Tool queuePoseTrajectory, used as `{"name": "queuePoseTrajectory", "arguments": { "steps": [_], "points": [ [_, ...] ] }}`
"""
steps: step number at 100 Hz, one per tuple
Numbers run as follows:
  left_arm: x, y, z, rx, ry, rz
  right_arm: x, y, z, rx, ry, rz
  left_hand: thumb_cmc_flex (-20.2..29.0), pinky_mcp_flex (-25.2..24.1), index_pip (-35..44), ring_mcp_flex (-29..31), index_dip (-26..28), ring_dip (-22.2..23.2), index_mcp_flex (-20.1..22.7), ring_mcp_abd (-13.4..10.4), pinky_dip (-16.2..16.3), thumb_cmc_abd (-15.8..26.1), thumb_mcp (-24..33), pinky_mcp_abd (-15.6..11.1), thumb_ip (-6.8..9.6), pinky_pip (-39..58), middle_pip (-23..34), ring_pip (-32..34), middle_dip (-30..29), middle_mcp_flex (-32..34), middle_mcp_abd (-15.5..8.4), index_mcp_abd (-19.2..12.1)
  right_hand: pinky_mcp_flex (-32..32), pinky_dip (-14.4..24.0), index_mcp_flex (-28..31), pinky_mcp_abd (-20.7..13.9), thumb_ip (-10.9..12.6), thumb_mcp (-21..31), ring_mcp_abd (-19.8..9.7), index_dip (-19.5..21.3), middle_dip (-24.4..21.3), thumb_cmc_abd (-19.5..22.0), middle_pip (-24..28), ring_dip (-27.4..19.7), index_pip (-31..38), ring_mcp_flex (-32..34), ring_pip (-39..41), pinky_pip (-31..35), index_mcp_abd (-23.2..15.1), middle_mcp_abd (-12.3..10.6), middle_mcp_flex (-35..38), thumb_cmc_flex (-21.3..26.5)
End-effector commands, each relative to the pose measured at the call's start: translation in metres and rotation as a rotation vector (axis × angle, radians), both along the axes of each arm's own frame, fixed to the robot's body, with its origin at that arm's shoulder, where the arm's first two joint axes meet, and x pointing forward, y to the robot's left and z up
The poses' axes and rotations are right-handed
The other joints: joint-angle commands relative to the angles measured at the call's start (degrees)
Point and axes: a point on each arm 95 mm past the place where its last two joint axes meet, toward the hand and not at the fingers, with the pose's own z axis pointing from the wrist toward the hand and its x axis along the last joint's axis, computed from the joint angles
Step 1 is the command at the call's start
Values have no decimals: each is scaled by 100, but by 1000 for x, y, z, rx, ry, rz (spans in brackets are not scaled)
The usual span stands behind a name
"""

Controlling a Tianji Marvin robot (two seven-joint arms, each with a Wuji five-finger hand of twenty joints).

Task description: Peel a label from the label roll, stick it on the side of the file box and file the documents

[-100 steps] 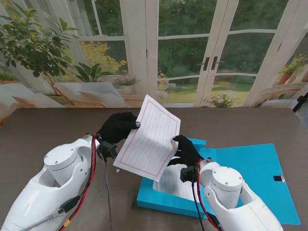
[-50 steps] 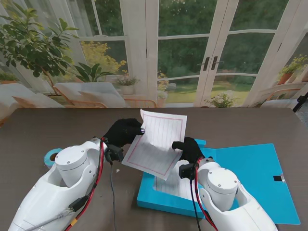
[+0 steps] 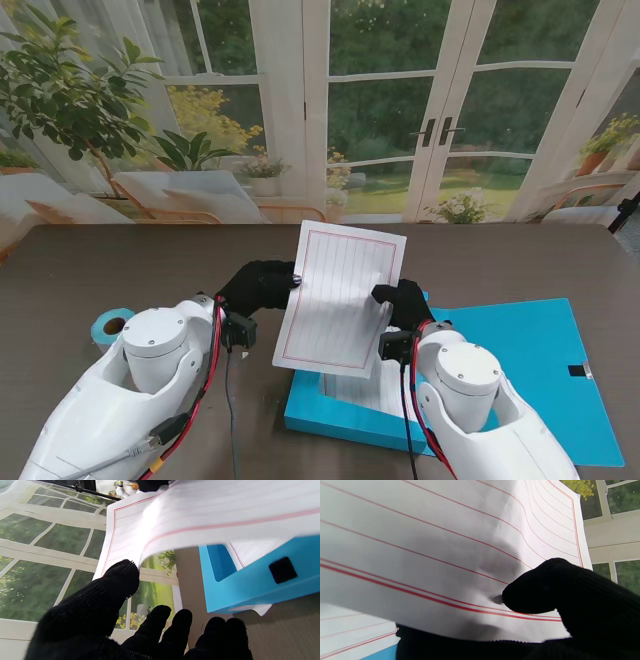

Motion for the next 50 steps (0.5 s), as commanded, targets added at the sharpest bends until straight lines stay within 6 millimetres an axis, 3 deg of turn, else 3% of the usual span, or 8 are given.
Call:
{"name": "queuePoseTrajectory", "arguments": {
  "steps": [1,12,30,50],
  "points": [
    [0,5,-5,9,10,3,-1,-2,3,-6,0,10,-226,48,-181,-251,-113,-176,-159,-144,-93,173,-171,-340,115,-624,-102,-247,-218,-264,-130,-110,-572,-79,138,-85,243,224,138,156,103,119,49,74,110,71,103,306,-121,62,40,142],
    [1,14,-9,20,-9,40,0,-10,6,-52,16,8,-307,255,-199,-313,-137,-247,-90,-237,172,220,-264,-362,111,-1538,-120,-380,-346,-320,-193,-252,-619,-76,121,-19,254,253,188,205,123,120,74,71,93,55,128,303,-67,112,1,153],
    [-1,30,-12,55,-57,89,1,-25,10,-195,76,-12,-306,149,43,-192,-39,-215,405,-287,324,356,-392,-418,111,-1645,-63,-377,-334,-89,-310,-411,-641,-85,97,31,263,279,218,267,123,122,112,64,97,33,163,290,-41,148,-28,163],
    [-7,43,-13,83,-84,100,4,-40,9,-382,151,-36,-261,110,106,-134,7,-177,475,-306,451,398,-449,-394,126,-1674,-68,-376,-336,3,-335,-442,-610,-102,89,35,251,267,192,281,92,122,159,44,113,50,198,309,-71,124,-27,147]
  ]
}}
